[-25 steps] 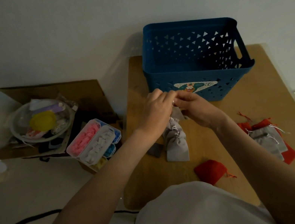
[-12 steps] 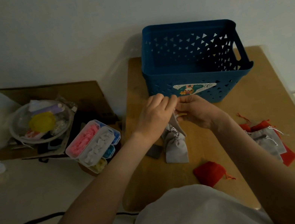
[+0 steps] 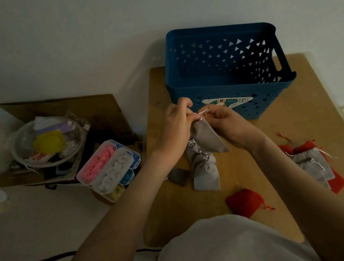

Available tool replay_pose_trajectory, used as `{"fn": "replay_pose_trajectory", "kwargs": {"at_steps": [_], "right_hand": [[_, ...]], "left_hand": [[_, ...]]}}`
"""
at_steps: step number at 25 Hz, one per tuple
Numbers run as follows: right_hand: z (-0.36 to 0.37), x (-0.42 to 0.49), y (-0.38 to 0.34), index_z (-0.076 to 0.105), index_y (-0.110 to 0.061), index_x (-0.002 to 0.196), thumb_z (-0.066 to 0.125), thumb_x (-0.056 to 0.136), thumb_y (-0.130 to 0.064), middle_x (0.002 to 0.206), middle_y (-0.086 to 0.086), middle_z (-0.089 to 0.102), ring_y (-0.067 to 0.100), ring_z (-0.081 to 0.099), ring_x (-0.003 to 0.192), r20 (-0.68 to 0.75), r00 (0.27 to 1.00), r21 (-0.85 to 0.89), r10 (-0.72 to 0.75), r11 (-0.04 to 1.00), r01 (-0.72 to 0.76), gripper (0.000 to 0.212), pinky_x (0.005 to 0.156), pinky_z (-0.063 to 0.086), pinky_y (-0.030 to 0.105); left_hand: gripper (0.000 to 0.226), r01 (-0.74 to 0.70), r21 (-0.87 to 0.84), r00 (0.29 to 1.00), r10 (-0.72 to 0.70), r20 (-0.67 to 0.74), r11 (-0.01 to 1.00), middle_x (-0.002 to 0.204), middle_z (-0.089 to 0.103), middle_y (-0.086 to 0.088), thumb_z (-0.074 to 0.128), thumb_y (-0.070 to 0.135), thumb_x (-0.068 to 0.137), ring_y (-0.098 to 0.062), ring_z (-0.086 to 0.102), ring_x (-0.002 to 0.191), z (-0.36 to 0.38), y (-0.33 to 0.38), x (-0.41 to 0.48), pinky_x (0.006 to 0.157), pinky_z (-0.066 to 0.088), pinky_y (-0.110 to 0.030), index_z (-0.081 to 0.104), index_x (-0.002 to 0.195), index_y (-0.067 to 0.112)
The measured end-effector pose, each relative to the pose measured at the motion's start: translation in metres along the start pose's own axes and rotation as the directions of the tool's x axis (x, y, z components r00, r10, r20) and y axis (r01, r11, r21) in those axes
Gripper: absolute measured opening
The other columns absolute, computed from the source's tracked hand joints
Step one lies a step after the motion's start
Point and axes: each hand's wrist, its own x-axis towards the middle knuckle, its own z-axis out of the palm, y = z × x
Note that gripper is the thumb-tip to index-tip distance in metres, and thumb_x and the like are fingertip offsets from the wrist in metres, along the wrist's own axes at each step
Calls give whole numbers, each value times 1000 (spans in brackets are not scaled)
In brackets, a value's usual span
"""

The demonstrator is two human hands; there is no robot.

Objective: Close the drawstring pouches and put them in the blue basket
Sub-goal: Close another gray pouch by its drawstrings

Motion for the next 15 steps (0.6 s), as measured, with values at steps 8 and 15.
{"fn": "replay_pose_trajectory", "kwargs": {"at_steps": [8, 15], "right_hand": [[0, 2, 5, 58, -2, 98, 46, 97, -7, 88, 15, 59, 21, 56, 79, -12, 996, -57, -88, 995, 87, 13, 71, 46, 25], [3, 0, 3, 57, -3, 92, 41, 99, -4, 74, -4, 67, 6, 61, 66, -49, 997, 68, -61, 996, 65, 17, 61, 49, 17]], "left_hand": [[16, -152, 297, 975, 192, -113, 943, 80, 62, -10, 60, 22, 84, -28, 56, 77, 7, -6, -7, 70, 27, -18, 63, 82, 6], [18, -94, 104, 994, 100, -48, 990, 80, 58, -15, 62, 15, 87, -28, 51, 79, 3, -2, -4, 66, 26, -19, 59, 79, -1]]}}
